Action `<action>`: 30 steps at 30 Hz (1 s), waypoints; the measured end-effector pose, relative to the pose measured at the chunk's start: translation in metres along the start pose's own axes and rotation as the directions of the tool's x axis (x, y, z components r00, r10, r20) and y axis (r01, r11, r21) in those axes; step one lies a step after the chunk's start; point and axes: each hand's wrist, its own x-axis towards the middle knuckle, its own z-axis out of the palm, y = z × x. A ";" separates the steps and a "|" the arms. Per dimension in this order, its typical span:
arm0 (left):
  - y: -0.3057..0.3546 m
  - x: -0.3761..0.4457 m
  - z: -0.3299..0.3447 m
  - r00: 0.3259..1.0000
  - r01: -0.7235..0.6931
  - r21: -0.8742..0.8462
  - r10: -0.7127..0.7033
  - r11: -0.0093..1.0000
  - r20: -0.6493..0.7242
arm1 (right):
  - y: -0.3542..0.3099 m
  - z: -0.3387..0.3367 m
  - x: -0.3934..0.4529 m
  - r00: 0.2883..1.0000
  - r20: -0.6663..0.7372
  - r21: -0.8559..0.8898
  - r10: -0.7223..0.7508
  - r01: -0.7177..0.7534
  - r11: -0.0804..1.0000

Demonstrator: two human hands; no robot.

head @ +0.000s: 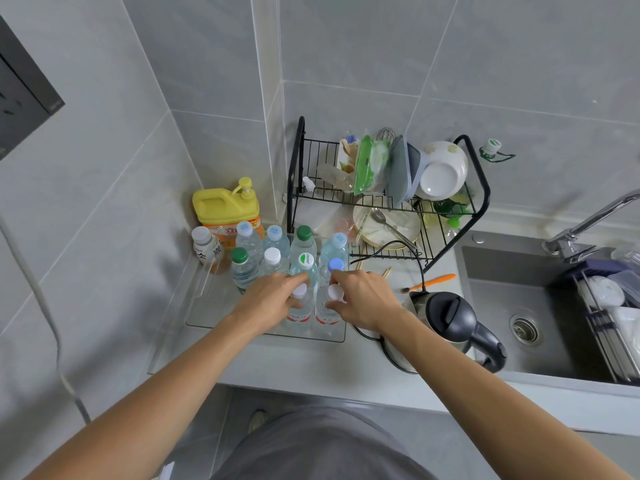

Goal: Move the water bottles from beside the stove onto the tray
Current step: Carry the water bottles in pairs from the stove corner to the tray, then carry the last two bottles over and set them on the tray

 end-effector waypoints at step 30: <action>0.082 0.007 -0.053 0.940 -0.207 0.126 0.233 0.970 -0.249 | -0.014 -0.043 -0.107 0.811 -0.383 0.196 0.442 -0.396 0.897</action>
